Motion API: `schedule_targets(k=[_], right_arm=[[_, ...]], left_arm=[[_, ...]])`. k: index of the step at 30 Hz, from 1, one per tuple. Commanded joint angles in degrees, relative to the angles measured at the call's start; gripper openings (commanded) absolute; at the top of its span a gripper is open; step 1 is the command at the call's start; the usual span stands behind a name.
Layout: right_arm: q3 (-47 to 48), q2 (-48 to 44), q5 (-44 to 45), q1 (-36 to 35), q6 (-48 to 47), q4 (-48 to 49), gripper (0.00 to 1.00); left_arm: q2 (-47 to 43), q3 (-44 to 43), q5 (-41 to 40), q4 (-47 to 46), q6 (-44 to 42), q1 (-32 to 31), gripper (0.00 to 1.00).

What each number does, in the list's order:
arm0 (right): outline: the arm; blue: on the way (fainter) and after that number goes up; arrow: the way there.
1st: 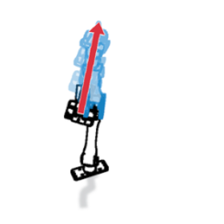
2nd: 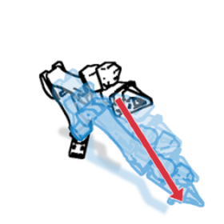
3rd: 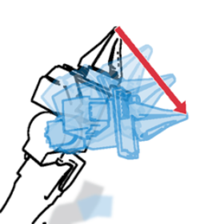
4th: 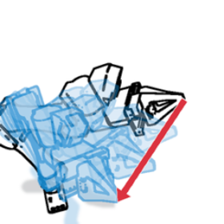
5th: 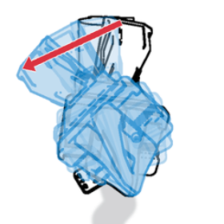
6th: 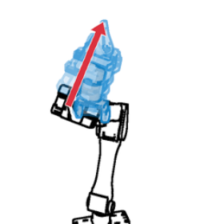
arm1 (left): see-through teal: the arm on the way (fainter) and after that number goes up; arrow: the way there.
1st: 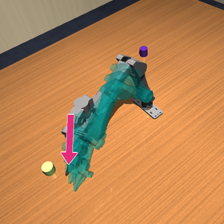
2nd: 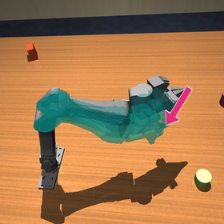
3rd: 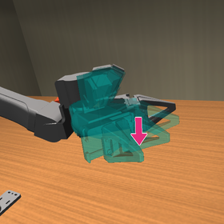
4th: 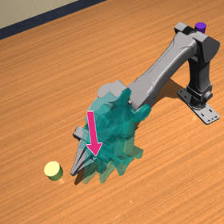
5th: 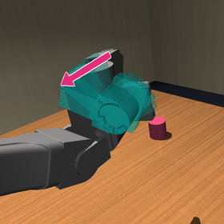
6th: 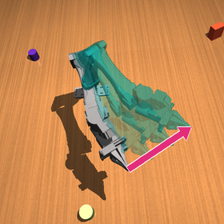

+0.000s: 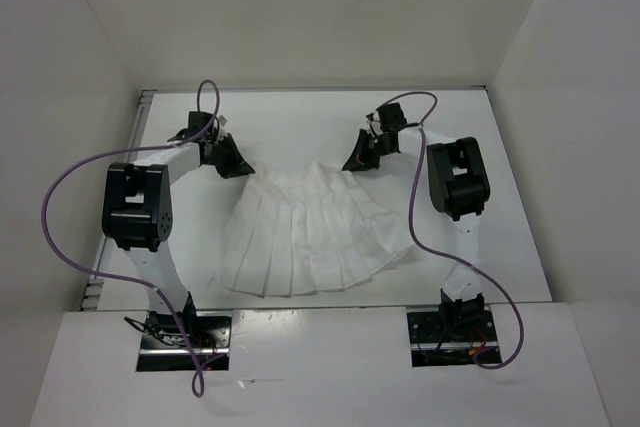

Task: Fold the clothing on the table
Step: Flatten the skirt out

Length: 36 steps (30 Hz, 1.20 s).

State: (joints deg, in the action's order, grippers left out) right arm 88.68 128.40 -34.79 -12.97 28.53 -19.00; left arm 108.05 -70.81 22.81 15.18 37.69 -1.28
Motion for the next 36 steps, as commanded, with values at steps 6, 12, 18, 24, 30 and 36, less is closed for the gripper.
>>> schedule_targets(k=[6, 12, 18, 24, 30, 36], right_arm=[[9.35, -16.92, 18.85, 2.24, -5.67, -14.26, 0.00], [34.77, -22.49, 23.71, 6.11, -9.10, -25.80, 0.00], [43.69, -27.23, 23.81, 6.64, -11.13, -30.39, 0.00], [10.42, -38.12, 19.15, 6.12, -8.33, -22.49, 0.00], [-23.96, -48.23, 14.85, 1.30, 1.14, -22.30, 0.00], [-36.21, -57.70, 14.31, -3.99, 9.42, -33.19, 0.00]], left_arm=[[-1.00, -8.35, 9.35, 0.45, -4.29, 1.89, 0.00], [-2.49, -41.39, 14.00, 8.37, -6.93, 2.42, 0.00], [-7.21, -52.70, 15.86, 11.46, -8.86, 3.56, 0.00], [-20.48, -12.19, 14.73, -1.88, -4.75, 2.87, 0.00], [-27.61, 18.13, 12.88, -2.53, -1.49, -2.05, 0.00], [-39.46, 29.58, 11.30, 7.46, 0.89, -6.45, 0.00]])
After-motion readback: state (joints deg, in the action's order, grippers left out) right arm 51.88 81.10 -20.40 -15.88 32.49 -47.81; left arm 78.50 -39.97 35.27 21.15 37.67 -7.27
